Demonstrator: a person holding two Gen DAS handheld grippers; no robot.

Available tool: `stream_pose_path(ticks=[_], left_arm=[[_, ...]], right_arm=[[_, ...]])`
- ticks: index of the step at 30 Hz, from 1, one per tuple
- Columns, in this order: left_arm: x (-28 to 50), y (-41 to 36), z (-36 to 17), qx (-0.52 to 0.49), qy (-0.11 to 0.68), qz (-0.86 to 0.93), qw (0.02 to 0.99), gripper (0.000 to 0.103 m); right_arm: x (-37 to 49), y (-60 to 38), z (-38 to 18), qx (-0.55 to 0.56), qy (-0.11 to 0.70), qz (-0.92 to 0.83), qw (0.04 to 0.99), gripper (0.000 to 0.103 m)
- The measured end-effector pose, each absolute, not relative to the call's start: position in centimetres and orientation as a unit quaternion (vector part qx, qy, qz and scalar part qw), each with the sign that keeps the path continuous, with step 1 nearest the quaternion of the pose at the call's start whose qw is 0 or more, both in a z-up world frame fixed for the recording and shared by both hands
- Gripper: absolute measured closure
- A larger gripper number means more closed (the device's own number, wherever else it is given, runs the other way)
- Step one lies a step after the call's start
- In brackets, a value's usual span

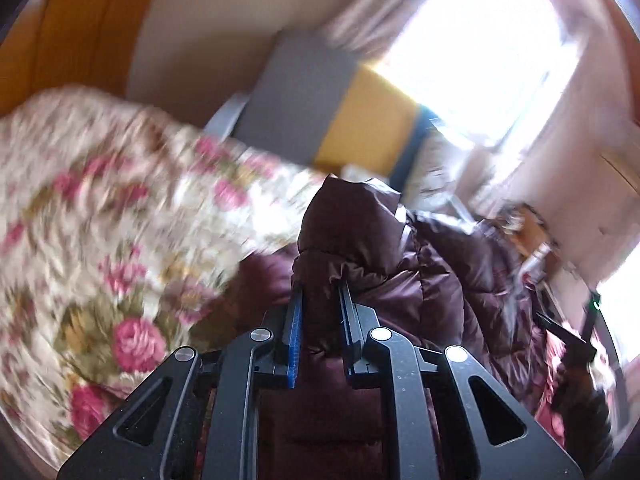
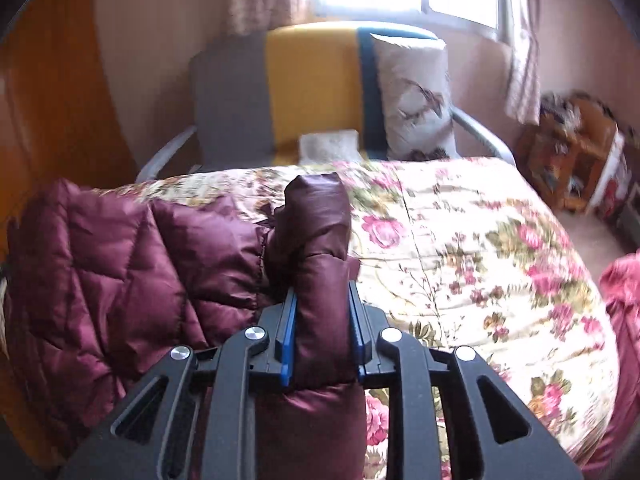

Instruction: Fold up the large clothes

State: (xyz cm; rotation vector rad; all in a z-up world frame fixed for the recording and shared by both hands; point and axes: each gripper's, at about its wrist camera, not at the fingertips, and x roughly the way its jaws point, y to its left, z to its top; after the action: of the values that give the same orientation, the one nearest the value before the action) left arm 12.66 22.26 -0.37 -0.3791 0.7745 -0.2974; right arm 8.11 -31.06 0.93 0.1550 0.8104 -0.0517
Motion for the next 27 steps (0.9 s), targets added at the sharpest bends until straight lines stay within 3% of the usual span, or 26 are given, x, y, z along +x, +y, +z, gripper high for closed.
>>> stream_pose_path(ticks=[4,8,10,11,12,13,14,16,19,23,24,26,27], left_arm=[[15.3,20.3,-4.2,-0.144,0.419,-0.106,0.890,0.087],[14.4,20.2,-2.8,-0.141,0.401,-0.111,0.898,0.079],[13.9,21.0,-2.0,-0.143,0.392,-0.111,0.902,0.059],[13.5,21.5,-1.6,-0.150,0.386,-0.107,0.904,0.036],[13.2,22.0,-1.4,-0.162,0.382,-0.111,0.903,0.021],[12.8,22.5,-1.1,-0.178,0.376,-0.121,0.901,0.021],[12.6,22.9,-1.0,-0.191,0.374,-0.130,0.898,0.019],[12.6,23.1,-0.9,-0.199,0.377,-0.145,0.893,0.019],[13.0,22.6,-1.2,-0.210,0.387,-0.171,0.881,0.019],[13.3,22.1,-1.1,-0.252,0.385,-0.214,0.862,0.019],[13.2,21.7,-0.9,-0.246,0.383,-0.219,0.863,0.019],[13.1,20.3,-0.7,-0.200,0.386,-0.213,0.875,0.019],[13.2,19.6,-0.9,-0.177,0.394,-0.214,0.876,0.033]], right_arm=[[10.1,-31.5,-3.2,0.079,0.439,-0.046,0.894,0.081],[9.1,-31.8,-2.8,0.085,0.431,-0.035,0.898,0.076],[8.7,-31.9,-2.3,0.085,0.427,-0.021,0.900,0.071],[8.5,-32.0,-2.0,0.089,0.425,-0.014,0.901,0.065],[8.3,-32.1,-1.9,0.094,0.424,-0.009,0.901,0.057],[8.0,-32.4,-1.7,0.101,0.421,-0.006,0.901,0.040],[7.6,-32.6,-1.6,0.110,0.418,-0.001,0.902,0.032],[7.2,-33.0,-1.4,0.130,0.416,0.016,0.900,0.029],[6.3,-33.5,-1.3,0.157,0.420,0.044,0.893,0.017],[6.0,-33.4,-1.6,0.156,0.428,0.055,0.889,0.017],[6.1,-33.2,-1.7,0.154,0.430,0.061,0.888,0.021],[6.3,-32.3,-1.7,0.142,0.435,0.075,0.886,0.044],[6.3,-31.8,-1.7,0.127,0.437,0.070,0.888,0.045]])
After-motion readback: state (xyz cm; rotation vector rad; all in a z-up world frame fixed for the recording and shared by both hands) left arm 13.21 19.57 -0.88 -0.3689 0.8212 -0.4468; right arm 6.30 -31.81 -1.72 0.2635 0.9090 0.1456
